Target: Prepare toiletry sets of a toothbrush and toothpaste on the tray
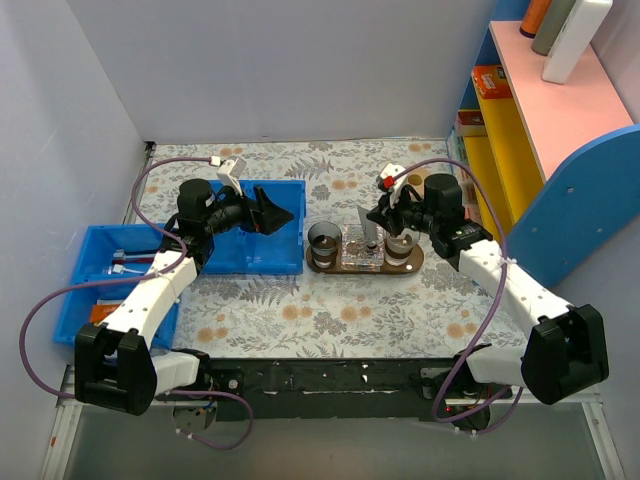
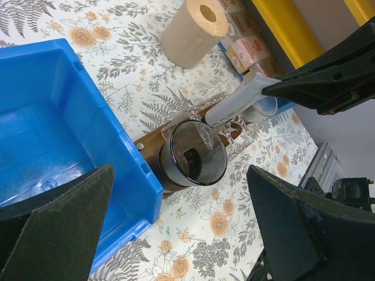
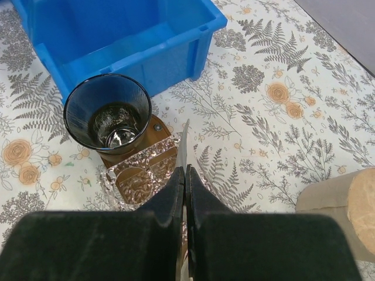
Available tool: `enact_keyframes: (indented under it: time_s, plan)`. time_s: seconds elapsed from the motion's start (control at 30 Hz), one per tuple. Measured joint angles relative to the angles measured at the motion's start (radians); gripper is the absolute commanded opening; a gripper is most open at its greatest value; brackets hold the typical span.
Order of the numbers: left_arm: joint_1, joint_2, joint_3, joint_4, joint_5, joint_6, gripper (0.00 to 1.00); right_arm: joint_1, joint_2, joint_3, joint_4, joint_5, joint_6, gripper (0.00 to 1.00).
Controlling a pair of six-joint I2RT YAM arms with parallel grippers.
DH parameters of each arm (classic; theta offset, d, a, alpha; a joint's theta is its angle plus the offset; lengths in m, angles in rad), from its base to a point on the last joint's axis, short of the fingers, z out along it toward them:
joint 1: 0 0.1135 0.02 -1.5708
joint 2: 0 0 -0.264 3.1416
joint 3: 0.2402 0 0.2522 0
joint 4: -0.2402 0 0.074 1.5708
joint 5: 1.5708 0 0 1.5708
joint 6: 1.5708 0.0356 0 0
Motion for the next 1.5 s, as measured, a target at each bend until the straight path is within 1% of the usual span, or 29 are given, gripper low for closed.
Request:
enact_keyframes:
  time_s: [0.43,0.9,1.2,1.5]
  plan:
    - [0.000,0.000,0.000,0.000,0.000,0.011,0.98,-0.015,-0.016,-0.108,0.122,0.049,0.056,0.01]
    - [0.000,0.000,-0.002,0.000,0.000,0.018,0.98,-0.022,-0.037,-0.179,0.250,0.072,0.126,0.01]
    - [0.000,0.000,-0.002,0.000,0.000,0.025,0.98,-0.027,-0.037,-0.211,0.309,0.073,0.160,0.01]
    - [0.000,0.000,-0.002,0.000,0.000,0.026,0.98,-0.028,-0.037,-0.229,0.333,0.078,0.176,0.01]
